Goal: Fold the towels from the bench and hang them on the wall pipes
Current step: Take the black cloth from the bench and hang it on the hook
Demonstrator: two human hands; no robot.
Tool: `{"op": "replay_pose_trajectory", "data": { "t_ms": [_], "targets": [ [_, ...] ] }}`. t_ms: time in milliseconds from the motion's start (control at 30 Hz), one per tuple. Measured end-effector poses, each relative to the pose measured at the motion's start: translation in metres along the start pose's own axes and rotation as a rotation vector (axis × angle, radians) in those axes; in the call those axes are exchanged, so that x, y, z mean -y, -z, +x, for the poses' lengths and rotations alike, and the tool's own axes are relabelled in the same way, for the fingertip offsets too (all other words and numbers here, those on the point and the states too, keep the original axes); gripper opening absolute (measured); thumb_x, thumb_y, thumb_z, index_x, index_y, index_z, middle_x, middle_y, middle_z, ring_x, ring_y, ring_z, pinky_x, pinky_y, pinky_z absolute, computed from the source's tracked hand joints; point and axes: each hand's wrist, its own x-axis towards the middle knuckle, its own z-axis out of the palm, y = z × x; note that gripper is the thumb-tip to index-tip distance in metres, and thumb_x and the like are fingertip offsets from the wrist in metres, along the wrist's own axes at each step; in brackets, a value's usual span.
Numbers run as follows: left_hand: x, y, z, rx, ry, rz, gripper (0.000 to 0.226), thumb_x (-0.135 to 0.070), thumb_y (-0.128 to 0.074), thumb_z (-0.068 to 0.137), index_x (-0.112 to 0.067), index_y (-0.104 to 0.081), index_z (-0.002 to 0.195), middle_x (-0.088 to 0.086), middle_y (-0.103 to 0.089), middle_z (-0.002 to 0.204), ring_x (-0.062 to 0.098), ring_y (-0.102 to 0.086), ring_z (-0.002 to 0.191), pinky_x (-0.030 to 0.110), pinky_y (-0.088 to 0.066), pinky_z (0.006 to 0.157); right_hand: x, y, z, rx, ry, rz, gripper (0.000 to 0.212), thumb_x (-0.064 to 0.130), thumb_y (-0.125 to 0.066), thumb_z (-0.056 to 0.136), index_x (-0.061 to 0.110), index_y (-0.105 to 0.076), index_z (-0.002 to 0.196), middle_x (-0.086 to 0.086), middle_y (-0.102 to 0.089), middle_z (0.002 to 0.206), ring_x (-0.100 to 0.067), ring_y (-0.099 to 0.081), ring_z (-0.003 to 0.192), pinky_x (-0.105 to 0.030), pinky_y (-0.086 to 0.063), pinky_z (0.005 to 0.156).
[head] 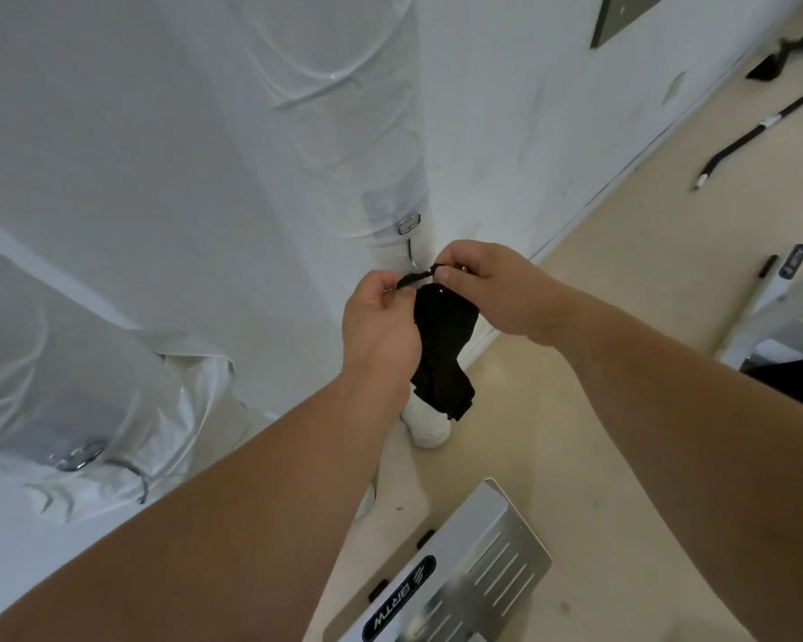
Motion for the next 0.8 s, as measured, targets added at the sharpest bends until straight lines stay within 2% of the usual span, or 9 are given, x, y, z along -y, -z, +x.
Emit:
{"op": "replay_pose_trajectory", "data": {
  "t_ms": [100,167,267,367,467,567,633,733,800],
  "targets": [
    [0.000,0.003,-0.004,0.056,-0.039,0.043,0.012,-0.017,-0.059,0.096,-0.022,-0.067,0.090,0.012,-0.071,0.091,0.015,-0.064,0.080,0.049,-0.057,0.085,0.000,0.009,-0.007,0.052,0.007,0.025,0.022,0.023,-0.053,0.103,0.027,-0.060,0.083,0.011,-0.052,0.069,0.002,-0.044,0.054,-0.009,-0.036,0.052],
    [-0.002,0.005,-0.003,0.056,-0.055,0.028,0.013,-0.018,-0.059,0.096,-0.025,-0.068,0.089,0.011,-0.072,0.090,0.015,-0.064,0.080,0.050,-0.057,0.087,0.004,0.009,-0.005,0.037,0.027,0.035,0.021,0.022,-0.053,0.103,0.026,-0.060,0.084,0.010,-0.053,0.069,0.000,-0.043,0.054,-0.011,-0.036,0.053],
    [-0.008,0.003,0.005,0.016,-0.059,-0.007,0.010,-0.021,-0.062,0.096,-0.021,-0.071,0.093,0.002,-0.071,0.082,0.015,-0.064,0.078,0.041,-0.056,0.081,0.008,0.007,0.004,-0.026,0.040,0.091,0.021,0.020,-0.054,0.103,0.024,-0.061,0.084,0.007,-0.056,0.074,-0.003,-0.046,0.060,-0.013,-0.037,0.056],
    [-0.004,0.002,0.012,-0.035,-0.023,0.053,0.009,-0.020,-0.067,0.091,-0.014,-0.072,0.089,0.007,-0.067,0.075,0.017,-0.059,0.072,0.037,-0.051,0.072,0.001,0.000,0.011,-0.041,-0.013,0.042,0.015,0.021,-0.057,0.101,0.016,-0.066,0.089,0.005,-0.055,0.074,-0.006,-0.046,0.062,-0.014,-0.036,0.056],
    [0.004,0.000,0.016,-0.074,0.027,0.106,0.014,-0.022,-0.069,0.089,-0.008,-0.072,0.085,0.017,-0.067,0.077,0.018,-0.057,0.069,0.035,-0.049,0.068,-0.010,-0.013,0.017,-0.063,-0.075,0.039,0.015,0.021,-0.059,0.100,0.013,-0.068,0.090,0.005,-0.051,0.068,-0.002,-0.042,0.051,-0.009,-0.031,0.047],
    [0.006,0.000,0.023,-0.100,0.033,0.122,0.018,-0.025,-0.073,0.086,-0.010,-0.073,0.078,0.006,-0.064,0.070,0.018,-0.057,0.067,0.034,-0.049,0.063,-0.012,-0.022,0.023,-0.129,-0.086,0.060,0.016,0.021,-0.061,0.099,0.017,-0.066,0.085,0.010,-0.053,0.062,0.003,-0.044,0.043,-0.008,-0.030,0.045],
    [0.009,0.000,0.026,-0.114,0.014,0.165,0.018,-0.027,-0.075,0.084,-0.014,-0.073,0.071,0.002,-0.066,0.068,0.018,-0.060,0.066,0.034,-0.052,0.065,-0.015,-0.028,0.024,-0.194,-0.099,0.088,0.022,0.021,-0.065,0.096,0.020,-0.062,0.074,0.016,-0.052,0.049,0.003,-0.045,0.041,-0.009,-0.030,0.045],
    [0.011,0.003,0.025,-0.123,-0.003,0.276,0.021,-0.030,-0.077,0.084,-0.021,-0.070,0.067,-0.004,-0.068,0.068,0.020,-0.067,0.070,0.035,-0.059,0.073,-0.020,-0.042,0.018,-0.304,-0.124,0.139,0.027,0.026,-0.071,0.091,0.020,-0.062,0.067,0.018,-0.055,0.050,0.000,-0.047,0.048,-0.018,-0.038,0.055],
    [0.008,0.008,0.018,-0.092,-0.010,0.347,0.008,-0.032,-0.077,0.084,-0.025,-0.074,0.082,-0.006,-0.074,0.085,0.018,-0.071,0.086,0.034,-0.059,0.083,-0.018,-0.049,0.009,-0.345,-0.128,0.175,0.013,0.028,-0.071,0.091,0.021,-0.070,0.079,0.013,-0.066,0.073,-0.006,-0.058,0.068,-0.030,-0.049,0.071]
  ]
}}
